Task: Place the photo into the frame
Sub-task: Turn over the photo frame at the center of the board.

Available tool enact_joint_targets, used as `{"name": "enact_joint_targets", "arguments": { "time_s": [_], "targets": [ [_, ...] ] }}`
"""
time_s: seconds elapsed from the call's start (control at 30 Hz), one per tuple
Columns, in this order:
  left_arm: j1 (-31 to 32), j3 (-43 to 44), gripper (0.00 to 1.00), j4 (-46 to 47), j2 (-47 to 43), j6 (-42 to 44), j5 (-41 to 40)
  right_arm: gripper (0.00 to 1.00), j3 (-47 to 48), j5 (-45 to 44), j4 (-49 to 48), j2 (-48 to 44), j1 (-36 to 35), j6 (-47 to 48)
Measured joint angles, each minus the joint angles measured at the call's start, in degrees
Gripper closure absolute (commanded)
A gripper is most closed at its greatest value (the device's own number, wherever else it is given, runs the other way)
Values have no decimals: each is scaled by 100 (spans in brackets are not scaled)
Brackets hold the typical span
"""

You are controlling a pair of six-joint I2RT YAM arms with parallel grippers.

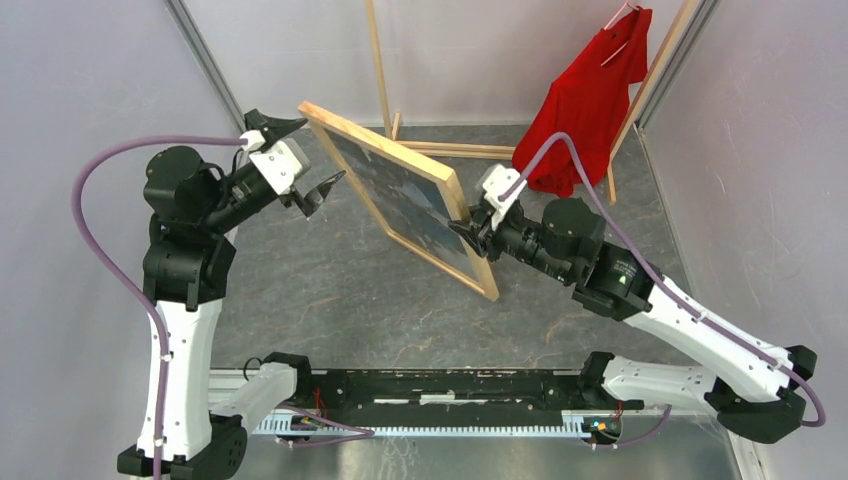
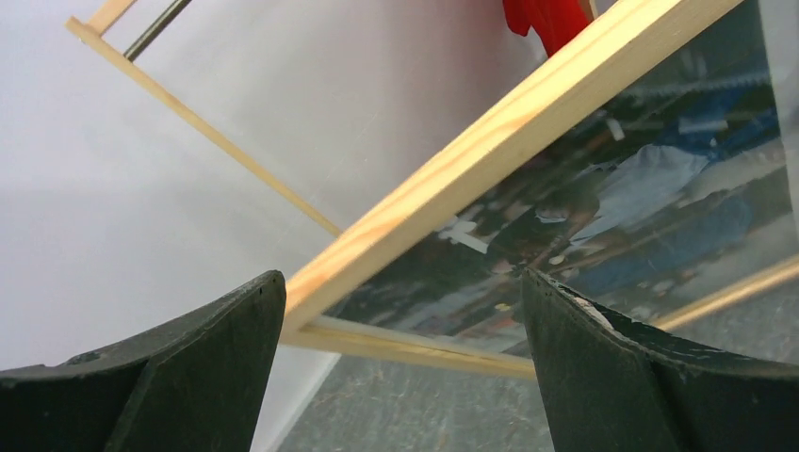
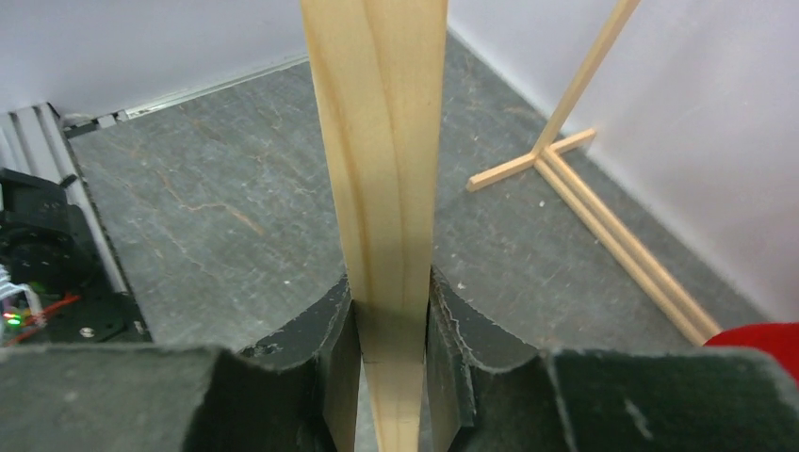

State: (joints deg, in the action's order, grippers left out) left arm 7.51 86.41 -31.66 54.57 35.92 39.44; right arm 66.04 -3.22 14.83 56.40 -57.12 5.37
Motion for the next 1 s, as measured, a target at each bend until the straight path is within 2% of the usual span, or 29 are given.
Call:
{"name": "enact_joint_targets", "arguments": {
  "time_s": [0.17, 0.3, 0.4, 0.53, 0.73, 1.0],
  "targets": [
    [0, 175, 0, -74, 251, -492, -264, 100, 772, -186, 822, 415, 109, -780],
    [-2, 682, 0, -496, 728, -728, -533, 100, 1108, -181, 1366, 564, 402, -1333],
    [-15, 896, 0, -686, 1115, -863, -866, 100, 1355, -37, 1744, 682, 791, -1705],
    [-203, 918, 0, -986, 1528, -1029, -1193, 100, 1443, 562, 2026, 837, 1681, -2201],
    [-678, 509, 0, -1064, 1694, -1158, -1270, 100, 525, 2087, 1755, 857, 3388, -3016],
    [-708, -127, 1, -1246, 1698, -1064, -1298, 100, -935, 3241, 1058, 577, 4343, -3810]
  ]
}}
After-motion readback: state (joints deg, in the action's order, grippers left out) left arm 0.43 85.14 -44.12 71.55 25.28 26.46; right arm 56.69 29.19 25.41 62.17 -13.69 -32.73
